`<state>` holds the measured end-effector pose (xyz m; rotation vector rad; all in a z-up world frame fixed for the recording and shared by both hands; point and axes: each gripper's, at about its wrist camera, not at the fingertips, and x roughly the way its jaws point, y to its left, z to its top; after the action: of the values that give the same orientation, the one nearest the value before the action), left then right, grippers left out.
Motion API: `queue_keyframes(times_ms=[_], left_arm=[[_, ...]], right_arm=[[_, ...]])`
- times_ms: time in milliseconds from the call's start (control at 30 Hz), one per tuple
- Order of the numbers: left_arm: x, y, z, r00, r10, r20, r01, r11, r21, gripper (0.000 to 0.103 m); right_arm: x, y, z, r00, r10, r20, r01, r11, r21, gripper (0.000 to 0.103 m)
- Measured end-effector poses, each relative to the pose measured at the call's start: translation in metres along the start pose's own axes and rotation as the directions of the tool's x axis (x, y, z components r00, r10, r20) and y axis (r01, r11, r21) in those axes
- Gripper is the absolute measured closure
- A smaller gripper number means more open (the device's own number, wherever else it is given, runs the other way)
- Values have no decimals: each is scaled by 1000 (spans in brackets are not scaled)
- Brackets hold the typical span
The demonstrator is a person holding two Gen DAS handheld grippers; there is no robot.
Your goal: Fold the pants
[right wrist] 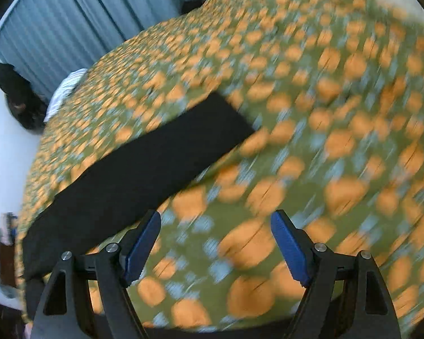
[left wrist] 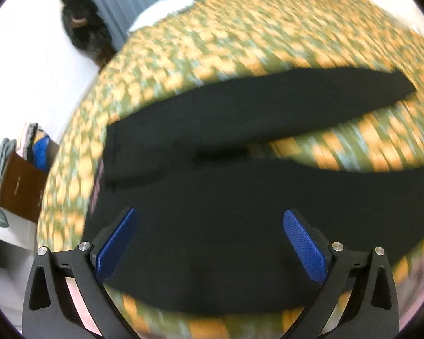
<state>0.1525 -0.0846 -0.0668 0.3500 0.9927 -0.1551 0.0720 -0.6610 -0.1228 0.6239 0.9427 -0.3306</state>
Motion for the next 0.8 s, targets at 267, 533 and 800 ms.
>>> queue_keyframes(times_ms=[267,533,800], left_arm=[[184,11,95,932,326,-158,-326,945,25,0],[161,116,46,938,240,-252,-320,879,-353,1],[87,0,-45,984,-107,-141,90,989,-120,1]], right_arm=[[-3,77,-122,988,149,-30,-152,982,-110,23],[-32,92,-197,997,74,9,-71,978,-195,22],[-18,87,-203,996,65,-57,-76,973,-216,22]])
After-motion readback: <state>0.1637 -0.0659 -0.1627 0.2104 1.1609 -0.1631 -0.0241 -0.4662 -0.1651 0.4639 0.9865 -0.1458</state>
